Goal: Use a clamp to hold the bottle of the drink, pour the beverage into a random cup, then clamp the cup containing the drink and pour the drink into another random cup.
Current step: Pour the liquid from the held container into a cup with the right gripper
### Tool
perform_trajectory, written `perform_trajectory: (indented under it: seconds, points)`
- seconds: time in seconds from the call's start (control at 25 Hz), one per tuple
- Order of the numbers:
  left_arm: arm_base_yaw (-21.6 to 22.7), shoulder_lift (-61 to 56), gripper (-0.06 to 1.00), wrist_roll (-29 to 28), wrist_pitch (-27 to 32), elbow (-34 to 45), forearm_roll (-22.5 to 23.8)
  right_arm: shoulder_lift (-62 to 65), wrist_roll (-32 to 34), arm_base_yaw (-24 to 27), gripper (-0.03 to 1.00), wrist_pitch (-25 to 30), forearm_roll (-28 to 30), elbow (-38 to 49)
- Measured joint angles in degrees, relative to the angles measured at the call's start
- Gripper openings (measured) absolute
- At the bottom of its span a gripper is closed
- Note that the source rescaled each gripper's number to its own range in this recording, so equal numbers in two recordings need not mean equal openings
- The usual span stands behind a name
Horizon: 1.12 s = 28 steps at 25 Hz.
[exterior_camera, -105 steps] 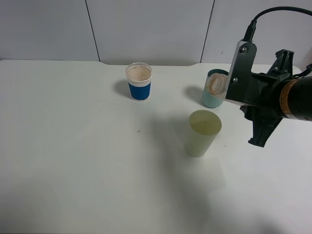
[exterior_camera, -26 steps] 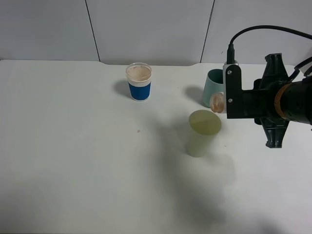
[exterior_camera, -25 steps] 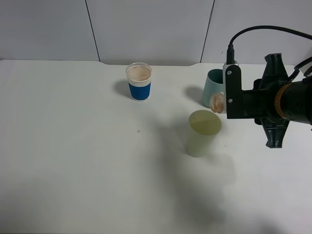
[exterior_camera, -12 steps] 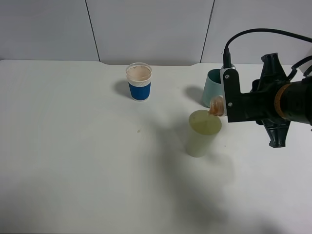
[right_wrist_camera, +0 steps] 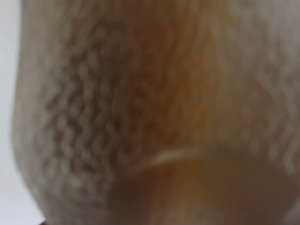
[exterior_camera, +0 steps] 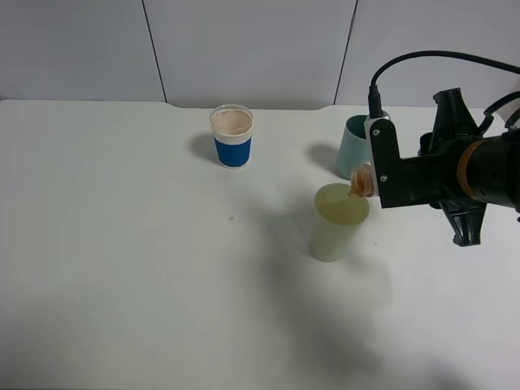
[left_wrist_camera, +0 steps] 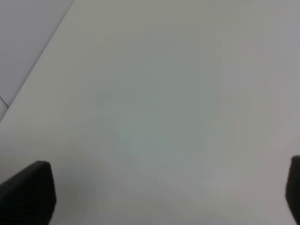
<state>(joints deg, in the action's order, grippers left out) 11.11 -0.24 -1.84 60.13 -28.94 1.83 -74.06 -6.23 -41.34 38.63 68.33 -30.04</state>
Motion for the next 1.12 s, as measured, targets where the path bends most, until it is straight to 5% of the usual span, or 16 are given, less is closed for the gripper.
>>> perform_trajectory:
  seconds: [1.12]
  points:
    - [0.00,0.00,1.00,0.00,0.00,0.00,0.00,0.00,-1.99,0.00,0.01,5.42,0.49,0.00]
